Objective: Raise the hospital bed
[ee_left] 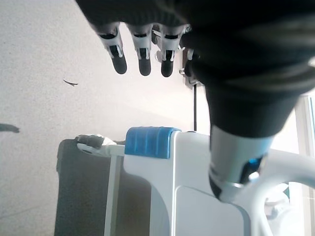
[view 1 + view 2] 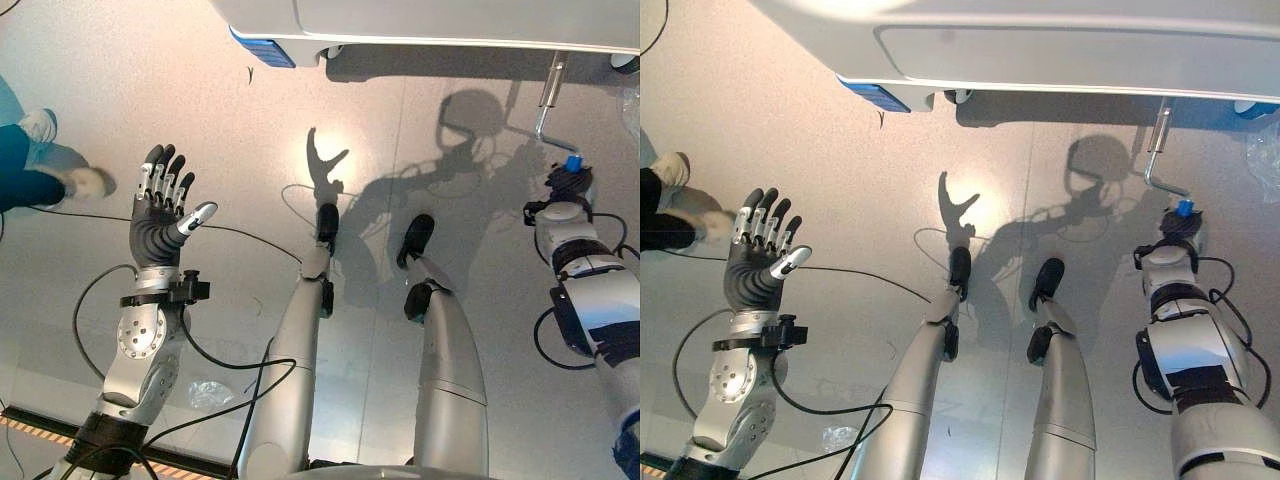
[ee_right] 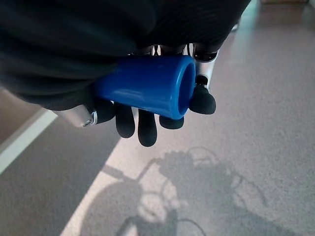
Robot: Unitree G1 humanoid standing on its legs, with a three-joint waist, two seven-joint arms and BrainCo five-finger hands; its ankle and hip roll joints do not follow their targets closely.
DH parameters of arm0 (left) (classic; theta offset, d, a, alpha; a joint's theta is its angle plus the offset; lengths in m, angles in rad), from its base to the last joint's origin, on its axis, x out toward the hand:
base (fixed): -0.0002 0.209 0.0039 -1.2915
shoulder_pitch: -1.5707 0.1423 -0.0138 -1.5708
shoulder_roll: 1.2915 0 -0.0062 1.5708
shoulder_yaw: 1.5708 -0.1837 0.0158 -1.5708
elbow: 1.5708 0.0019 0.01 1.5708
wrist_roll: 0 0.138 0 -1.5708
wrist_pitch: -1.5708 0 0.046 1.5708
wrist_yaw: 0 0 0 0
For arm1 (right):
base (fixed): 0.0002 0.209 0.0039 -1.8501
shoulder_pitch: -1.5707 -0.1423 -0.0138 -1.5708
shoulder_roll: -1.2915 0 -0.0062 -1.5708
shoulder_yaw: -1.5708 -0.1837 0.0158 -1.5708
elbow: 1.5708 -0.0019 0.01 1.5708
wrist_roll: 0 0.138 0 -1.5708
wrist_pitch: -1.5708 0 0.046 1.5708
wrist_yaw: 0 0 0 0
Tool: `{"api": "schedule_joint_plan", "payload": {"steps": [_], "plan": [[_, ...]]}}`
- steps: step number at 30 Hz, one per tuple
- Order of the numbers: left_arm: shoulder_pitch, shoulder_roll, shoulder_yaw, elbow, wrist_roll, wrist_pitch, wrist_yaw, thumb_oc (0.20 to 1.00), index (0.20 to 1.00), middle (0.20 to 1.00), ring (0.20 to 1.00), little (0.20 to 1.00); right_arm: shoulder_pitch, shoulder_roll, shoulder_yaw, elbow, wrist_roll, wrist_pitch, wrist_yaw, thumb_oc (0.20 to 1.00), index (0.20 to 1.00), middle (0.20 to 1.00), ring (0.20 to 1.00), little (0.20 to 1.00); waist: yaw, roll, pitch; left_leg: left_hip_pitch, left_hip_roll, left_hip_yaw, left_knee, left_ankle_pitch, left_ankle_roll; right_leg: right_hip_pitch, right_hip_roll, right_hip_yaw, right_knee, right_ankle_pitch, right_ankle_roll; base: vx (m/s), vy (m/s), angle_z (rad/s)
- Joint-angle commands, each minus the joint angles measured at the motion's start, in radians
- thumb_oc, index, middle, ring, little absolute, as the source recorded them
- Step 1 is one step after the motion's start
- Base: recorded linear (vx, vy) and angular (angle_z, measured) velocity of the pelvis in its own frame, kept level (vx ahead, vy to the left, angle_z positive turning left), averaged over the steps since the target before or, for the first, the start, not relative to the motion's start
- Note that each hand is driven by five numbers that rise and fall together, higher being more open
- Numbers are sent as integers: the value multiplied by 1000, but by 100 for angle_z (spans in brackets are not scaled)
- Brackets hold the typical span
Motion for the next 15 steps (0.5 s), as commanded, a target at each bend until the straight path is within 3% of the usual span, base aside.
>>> {"api": "schedule_joint_plan", "payload": {"steps": [1, 8, 15], "plan": [[12, -39, 50, -49, 14, -25, 16, 1000, 1000, 1000, 1000, 1000, 18, 228, 143, -19, -150, 19, 129, 200, 200, 200, 200, 200, 24, 111, -16, -19, -28, -19, -48, -29, 40, -52, -13, -25, 72, -1, 112, 0, 0, 0], [13, -35, 77, -47, 15, -23, 20, 1000, 1000, 1000, 1000, 1000, -1, 342, 255, -57, -292, 32, 181, 200, 200, 200, 200, 200, 33, 110, -16, -28, -30, -21, -41, -29, 41, -54, -14, -26, 70, 0, 111, 2, -2, -2], [33, -27, 92, -59, 19, -25, 11, 1000, 1000, 1000, 1000, 1000, -9, 439, 428, -111, -548, 47, 241, 200, 200, 200, 200, 200, 44, 110, -16, -39, -35, -27, -37, -27, 41, -53, -15, -30, 61, 5, 114, 0, 0, 0]]}}
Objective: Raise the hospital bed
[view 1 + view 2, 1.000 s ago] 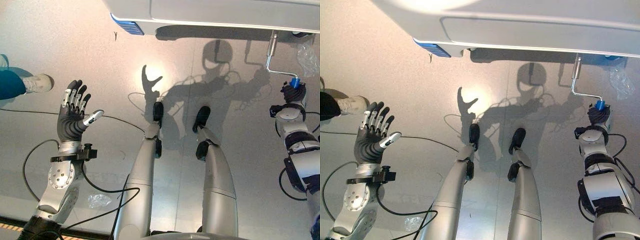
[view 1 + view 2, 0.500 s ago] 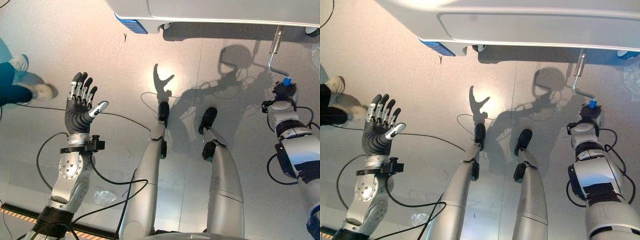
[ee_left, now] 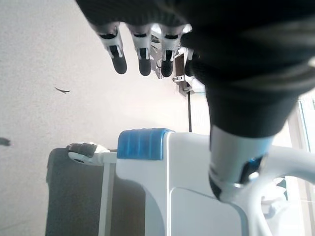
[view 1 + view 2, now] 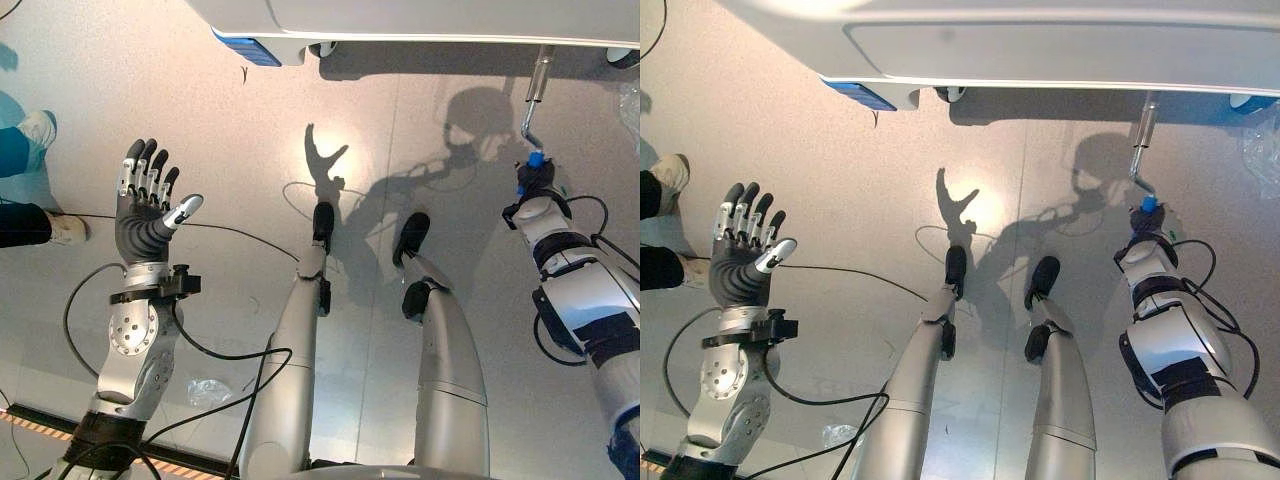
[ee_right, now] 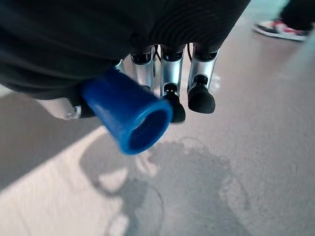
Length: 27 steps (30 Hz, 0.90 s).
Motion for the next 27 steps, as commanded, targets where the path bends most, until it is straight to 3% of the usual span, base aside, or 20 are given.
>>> {"api": "schedule_joint_plan", "payload": {"steps": [1, 6, 9, 11, 12, 16, 17, 19, 24, 25, 27], "plan": [[32, -1, 21, -58, 18, -36, 3, 1000, 1000, 1000, 1000, 1000, 49, 379, 168, -108, -280, -88, 129, 200, 200, 200, 200, 200, 39, 92, -13, -34, -66, -4, -39, -29, 81, -43, -44, 2, 40, 24, 155, 0, 0, 0], [32, -2, 19, -60, 15, -39, -8, 1000, 1000, 1000, 1000, 1000, 71, 417, 208, -158, -328, -108, 152, 200, 200, 200, 200, 200, 43, 92, -13, -32, -68, -9, -41, -28, 81, -40, -45, -1, 38, 24, 156, 0, 0, 0], [39, -1, 13, -65, 8, -48, -31, 1000, 1000, 1000, 1000, 1000, 83, 415, 239, -279, -303, -177, 179, 200, 200, 200, 200, 200, 44, 92, -13, -33, -71, -11, -39, -27, 79, -38, -46, 0, 37, 23, 157, 0, 0, 0], [40, -1, 13, -65, 7, -48, -32, 1000, 1000, 1000, 1000, 1000, 84, 414, 240, -282, -302, -176, 180, 200, 200, 200, 200, 200, 43, 92, -13, -32, -71, -11, -39, -27, 79, -38, -46, 0, 37, 23, 158, 0, 0, 0], [46, 0, 12, -63, 2, -52, -37, 1000, 1000, 1000, 1000, 1000, 90, 400, 260, -419, -267, -210, 198, 200, 200, 200, 200, 200, 41, 87, -13, -32, -69, -10, -39, -27, 78, -36, -45, 0, 33, 24, 158, 0, 0, 0], [46, 0, 11, -63, 2, -52, -37, 1000, 1000, 1000, 1000, 1000, 91, 399, 260, -419, -267, -210, 198, 200, 200, 200, 200, 200, 41, 87, -13, -32, -69, -10, -39, -27, 78, -36, -45, 0, 33, 24, 158, 4, 10, -5], [56, 3, -14, -54, 4, -76, -21, 1000, 1000, 1000, 1000, 1000, 162, 358, 231, -767, -67, -311, 164, 200, 200, 200, 200, 200, 28, 74, -13, -42, -69, -9, -39, -23, 79, -43, -46, -1, 32, 29, 160, 13, 44, 2], [56, -5, 4, -43, 10, -87, 12, 1000, 1000, 1000, 1000, 1000, 195, 308, 200, -972, 25, -357, 159, 200, 200, 200, 200, 200, 16, 61, -13, -44, -65, -6, -40, -23, 79, -44, -44, -1, 28, 32, 162, 7, 29, 2], [56, -6, 2, -43, 11, -87, 13, 1000, 1000, 1000, 1000, 1000, 201, 300, 199, -983, 28, -352, 162, 200, 200, 200, 200, 200, 18, 62, -13, -43, -65, -5, -40, -23, 80, -44, -44, 0, 29, 32, 162, 0, 5, -5], [89, -31, 16, -30, 33, -99, 66, 1000, 1000, 1000, 1000, 1000, 393, 127, 100, -1368, 176, -463, 151, 200, 200, 200, 200, 200, -24, 37, -13, -56, -61, 1, -29, -26, 80, -46, -42, 0, 25, 34, 164, 0, 0, 0], [100, -32, 15, -35, 38, -101, 74, 1000, 1000, 1000, 1000, 1000, 440, 100, 68, -1434, 210, -475, 149, 200, 200, 200, 200, 200, -29, 34, -13, -56, -58, 3, -29, -25, 80, -45, -41, 2, 23, 37, 165, -1, 18, 9]]}}
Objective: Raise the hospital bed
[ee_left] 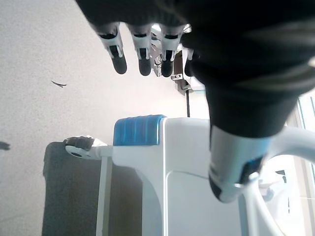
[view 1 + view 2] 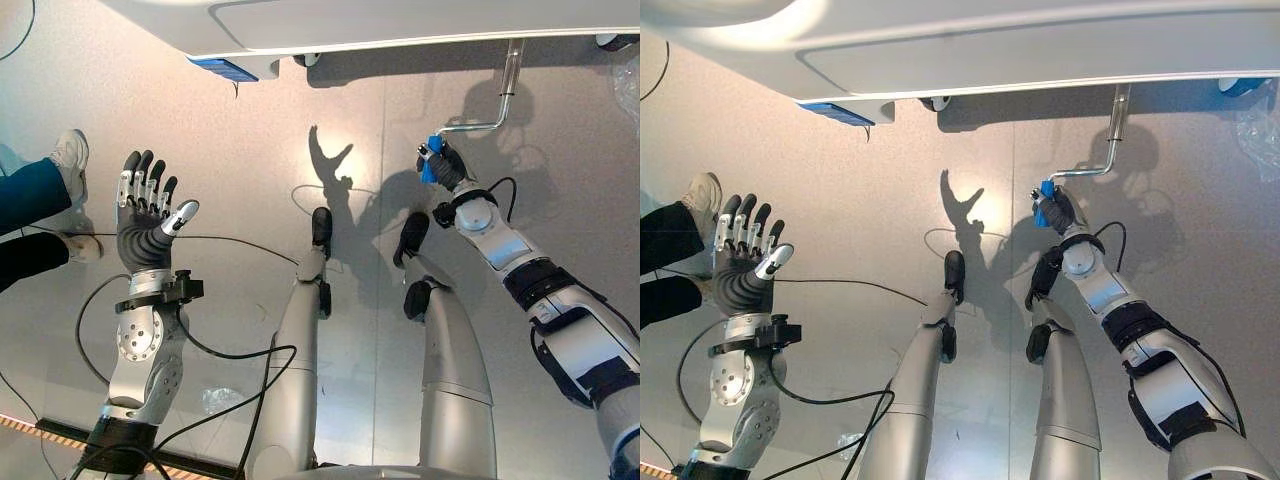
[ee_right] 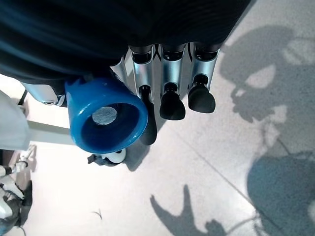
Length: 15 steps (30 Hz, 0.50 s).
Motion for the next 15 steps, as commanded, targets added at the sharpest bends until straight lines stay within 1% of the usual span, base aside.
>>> {"api": "schedule_joint_plan", "payload": {"steps": [1, 2, 3, 4, 5, 6, 8, 9, 10, 11, 13, 15], "plan": [[100, 81, 28, -68, 29, -58, 47, 1000, 1000, 1000, 1000, 1000, -71, 259, 170, -265, -25, -346, 57, 200, 200, 200, 200, 200, -23, -44, 17, -26, -82, 21, -48, -6, 106, -26, -53, 36, 17, 60, 178, 2, 2, 4], [125, 86, 28, -78, 33, -60, 50, 1000, 1000, 1000, 1000, 1000, 7, 227, 89, -357, 31, -379, 39, 200, 200, 200, 200, 200, -36, -52, 17, -25, -78, 23, -51, -5, 106, -26, -51, 39, 13, 63, 179, 2, 1, -7], [135, 89, 27, -82, 36, -60, 49, 1000, 1000, 1000, 1000, 1000, 40, 211, 56, -400, 35, -388, 25, 200, 200, 200, 200, 200, -43, -57, 17, -25, -79, 25, -50, -6, 106, -25, -49, 40, 10, 63, 178, -2, 1, -5], [142, 85, 21, -83, 34, -62, 49, 1000, 1000, 1000, 1000, 1000, 75, 214, 14, -423, 59, -405, 11, 200, 200, 200, 200, 200, -49, -59, 17, -23, -77, 26, -52, -5, 105, -24, -49, 40, 8, 65, 179, 0, 0, 0], [141, 87, 19, -83, 34, -63, 49, 1000, 1000, 1000, 1000, 1000, 80, 213, 11, -426, 60, -404, 12, 200, 200, 200, 200, 200, -47, -59, 17, -21, -77, 26, -52, -5, 105, -22, -49, 40, 8, 65, 179, 0, 0, 0], [157, 89, 25, -89, 38, -67, 53, 1000, 1000, 1000, 1000, 1000, 142, 199, -68, -471, 60, -430, -28, 200, 200, 200, 200, 200, -62, -66, 17, -20, -75, 27, -53, -7, 105, -20, -45, 40, 2, 67, 179, 0, 0, 0], [156, 90, 23, -89, 38, -67, 53, 1000, 1000, 1000, 1000, 1000, 147, 198, -71, -477, 59, -428, -29, 200, 200, 200, 200, 200, -60, -65, 17, -19, -75, 28, -53, -7, 105, -19, -45, 41, 2, 67, 179, 0, 0, 0], [168, 94, 24, -95, 34, -74, 47, 1000, 1000, 1000, 1000, 1000, 193, 179, -142, -495, 49, -451, -69, 200, 200, 200, 200, 200, -71, -70, 17, -16, -74, 28, -54, -8, 104, -16, -44, 43, -3, 68, 180, -4, 5, 3], [168, 94, 23, -95, 34, -74, 47, 1000, 1000, 1000, 1000, 1000, 194, 179, -143, -496, 49, -451, -69, 200, 200, 200, 200, 200, -70, -70, 17, -16, -74, 28, -54, -8, 104, -16, -44, 43, -3, 68, 180, 0, 0, 0], [189, 92, 41, -100, 30, -84, 45, 1000, 1000, 1000, 1000, 1000, 259, 174, -273, -505, 34, -476, -141, 200, 200, 200, 200, 200, -91, -77, 17, -12, -75, 26, -57, -9, 103, -14, -39, 45, -4, 66, 181, 0, 0, 0], [195, 94, 49, -103, 25, -90, 41, 1000, 1000, 1000, 1000, 1000, 296, 181, -353, -500, 32, -490, -184, 200, 200, 200, 200, 200, -100, -82, 17, -9, -74, 26, -59, -11, 104, -12, -36, 45, -6, 65, 182, 2, -1, 4], [195, 95, 48, -103, 25, -90, 41, 1000, 1000, 1000, 1000, 1000, 299, 182, -355, -502, 30, -490, -186, 200, 200, 200, 200, 200, -97, -82, 17, -8, -74, 26, -59, -12, 104, -12, -36, 45, -6, 65, 182, 1, 1, 2]]}}
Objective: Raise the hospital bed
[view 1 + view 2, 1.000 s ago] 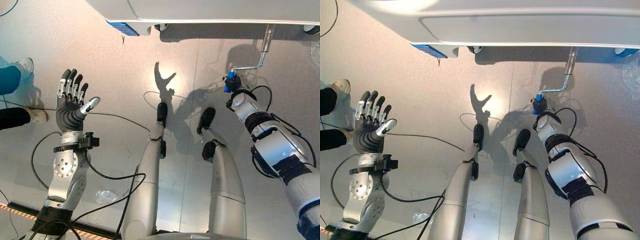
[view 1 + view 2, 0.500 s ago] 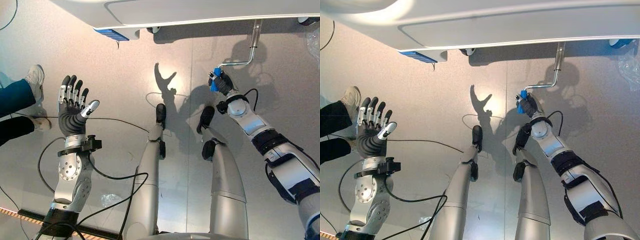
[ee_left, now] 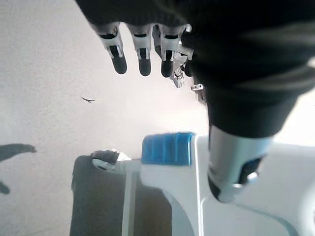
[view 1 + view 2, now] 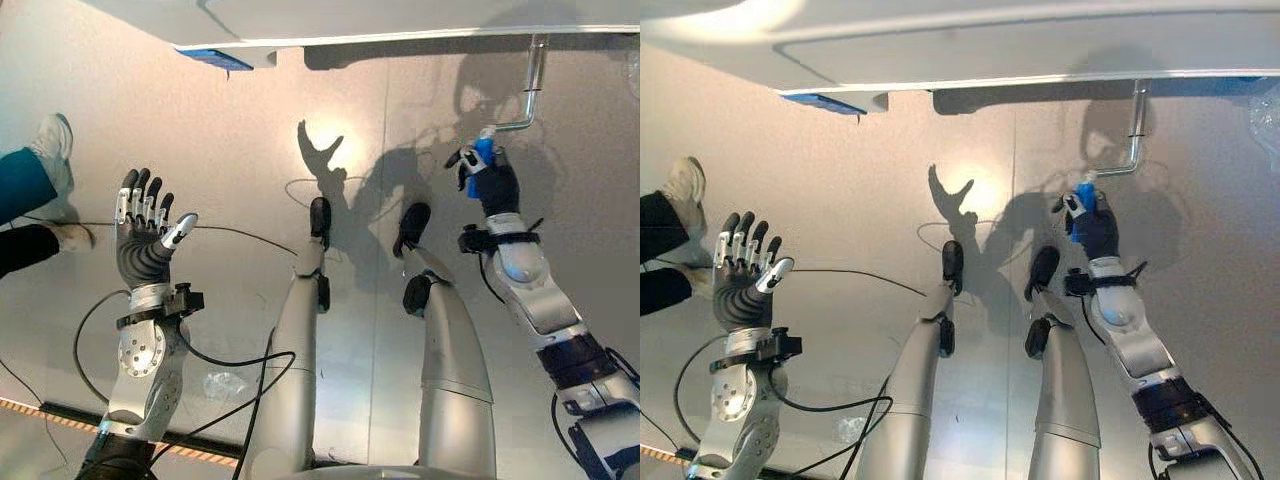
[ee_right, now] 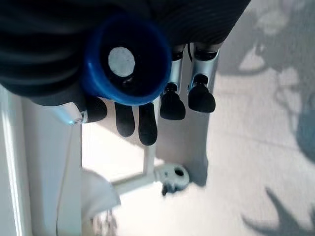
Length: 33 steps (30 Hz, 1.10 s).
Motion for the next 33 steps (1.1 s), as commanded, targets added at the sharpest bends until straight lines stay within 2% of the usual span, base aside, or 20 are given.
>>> {"api": "schedule_joint_plan", "payload": {"steps": [1, 7, 9, 16, 17, 19, 20, 21, 23, 24, 25, 26, 28, 29, 30, 31, 33], "plan": [[107, 29, 71, -81, 14, -78, 3, 1000, 1000, 1000, 1000, 1000, 9, 40, -139, -255, -32, -298, -149, 200, 200, 200, 200, 200, -61, -36, -20, 7, -55, 19, -69, 11, 82, -14, -23, 32, 10, 66, 161, 0, 0, 0], [108, 24, 93, -83, -3, -90, -9, 1000, 1000, 1000, 1000, 1000, 11, 64, -277, -165, 18, -333, -227, 200, 200, 200, 200, 200, -66, -42, -20, 18, -55, 11, -76, 4, 82, -6, -21, 35, 7, 61, 162, 0, 0, 0], [112, 23, 105, -79, -10, -95, -9, 1000, 1000, 1000, 1000, 1000, -13, 53, -334, -100, 34, -340, -284, 200, 200, 200, 200, 200, -68, -45, -20, 24, -56, 12, -81, 2, 82, -4, -20, 37, 7, 61, 163, 0, 0, 0], [103, 27, 125, -73, -11, -103, -9, 1000, 1000, 1000, 1000, 1000, -102, -75, -426, 171, 64, -325, -395, 200, 200, 200, 200, 200, -64, -50, -20, 27, -55, 5, -80, -5, 82, -8, -19, 42, 14, 57, 161, 1, -1, -1], [100, 30, 126, -76, -7, -104, -7, 1000, 1000, 1000, 1000, 1000, -117, -108, -441, 235, 42, -306, -436, 200, 200, 200, 200, 200, -64, -51, -20, 28, -55, 4, -79, -6, 82, -9, -18, 42, 16, 57, 161, 6, 0, -3], [99, 32, 125, -74, -5, -105, -6, 1000, 1000, 1000, 1000, 1000, -131, -128, -445, 298, 58, -303, -441, 200, 200, 200, 200, 200, -62, -50, -20, 27, -56, 4, -77, -8, 83, -11, -18, 43, 19, 57, 161, 0, 0, 0], [99, 42, 121, -78, -4, -108, -7, 1000, 1000, 1000, 1000, 1000, -153, -175, -438, 412, 68, -273, -455, 200, 200, 200, 200, 200, -57, -52, -21, 27, -56, 3, -78, -8, 82, -9, -21, 43, 17, 57, 161, 2, -2, 4], [98, 40, 120, -78, -5, -108, -7, 1000, 1000, 1000, 1000, 1000, -160, -180, -433, 422, 71, -275, -454, 200, 200, 200, 200, 200, -57, -50, -21, 27, -56, 3, -79, -8, 82, -9, -20, 44, 16, 57, 161, 1, -1, 5], [95, 51, 107, -77, -7, -109, -13, 1000, 1000, 1000, 1000, 1000, -197, -241, -397, 602, 82, -216, -453, 200, 200, 200, 200, 200, -48, -49, -20, 28, -58, 1, -81, -7, 81, -8, -22, 43, 13, 59, 161, 0, -1, 2], [94, 50, 107, -77, -8, -109, -13, 1000, 1000, 1000, 1000, 1000, -205, -246, -392, 612, 85, -218, -451, 200, 200, 200, 200, 200, -49, -48, -20, 27, -58, 1, -81, -8, 81, -8, -21, 43, 13, 59, 161, 0, 0, 0], [95, 64, 94, -77, -6, -108, -16, 1000, 1000, 1000, 1000, 1000, -230, -286, -363, 726, 94, -178, -434, 200, 200, 200, 200, 200, -42, -48, -20, 26, -59, 1, -82, -6, 80, -9, -23, 41, 12, 61, 161, 0, 0, 0], [94, 62, 93, -76, -6, -108, -16, 1000, 1000, 1000, 1000, 1000, -240, -293, -356, 739, 99, -181, -430, 200, 200, 200, 200, 200, -43, -46, -20, 26, -58, 2, -83, -6, 80, -9, -23, 41, 12, 62, 161, 0, 0, 0], [93, 72, 78, -79, -8, -104, -22, 1000, 1000, 1000, 1000, 1000, -270, -332, -310, 859, 85, -132, -419, 200, 200, 200, 200, 200, -38, -42, -20, 22, -59, 2, -82, -5, 78, -12, -24, 40, 11, 63, 160, 0, 0, 0], [92, 84, 64, -81, -10, -100, -27, 1000, 1000, 1000, 1000, 1000, -299, -366, -267, 966, 88, -89, -385, 200, 200, 200, 200, 200, -30, -40, -20, 18, -59, 5, -79, -5, 77, -15, -27, 38, 13, 65, 160, 0, 0, 0], [91, 80, 65, -80, -10, -101, -27, 1000, 1000, 1000, 1000, 1000, -316, -373, -253, 983, 95, -93, -378, 200, 200, 200, 200, 200, -33, -38, -20, 17, -59, 5, -78, -5, 77, -16, -26, 39, 13, 66, 160, 0, 0, 0], [88, 94, 51, -80, -10, -96, -33, 1000, 1000, 1000, 1000, 1000, -345, -396, -206, 1086, 88, -45, -341, 200, 200, 200, 200, 200, -26, -38, -20, 16, -59, 6, -76, -4, 75, -16, -28, 37, 15, 66, 160, 0, 0, 0], [89, 94, 48, -83, -10, -93, -33, 1000, 1000, 1000, 1000, 1000, -376, -412, -164, 1149, 76, -25, -332, 200, 200, 200, 200, 200, -29, -35, -20, 15, -58, 7, -75, -3, 74, -17, -28, 35, 16, 66, 158, 0, 0, 0]]}}
